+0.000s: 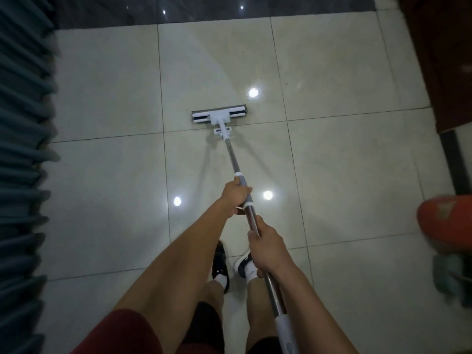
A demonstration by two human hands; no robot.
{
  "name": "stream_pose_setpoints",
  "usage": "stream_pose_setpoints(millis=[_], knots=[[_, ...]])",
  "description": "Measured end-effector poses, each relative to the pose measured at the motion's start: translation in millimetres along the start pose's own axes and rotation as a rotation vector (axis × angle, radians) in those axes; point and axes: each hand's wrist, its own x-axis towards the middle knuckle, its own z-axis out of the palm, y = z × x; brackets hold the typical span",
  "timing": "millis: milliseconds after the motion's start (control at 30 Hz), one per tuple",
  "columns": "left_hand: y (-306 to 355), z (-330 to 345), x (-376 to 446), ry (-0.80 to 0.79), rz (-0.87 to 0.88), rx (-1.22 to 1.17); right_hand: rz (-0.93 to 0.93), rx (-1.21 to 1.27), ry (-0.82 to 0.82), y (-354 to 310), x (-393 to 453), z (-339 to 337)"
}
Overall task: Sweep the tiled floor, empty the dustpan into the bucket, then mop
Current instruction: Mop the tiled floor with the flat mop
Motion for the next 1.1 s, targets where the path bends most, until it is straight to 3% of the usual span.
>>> stream_pose_setpoints(millis=[400,700,1100], knots=[[-141,27,-77,0.027,0.14,0.061,-0.05,0.036,0.103,109,-115,59],[-248,62,-131,0.02,0.12,0.074,-0.043,0.045,0.116,205,-188,90],[-212,52,-99,0.033,0.151,-0.007,-0.027,0.147,0.146,181,-140,89]])
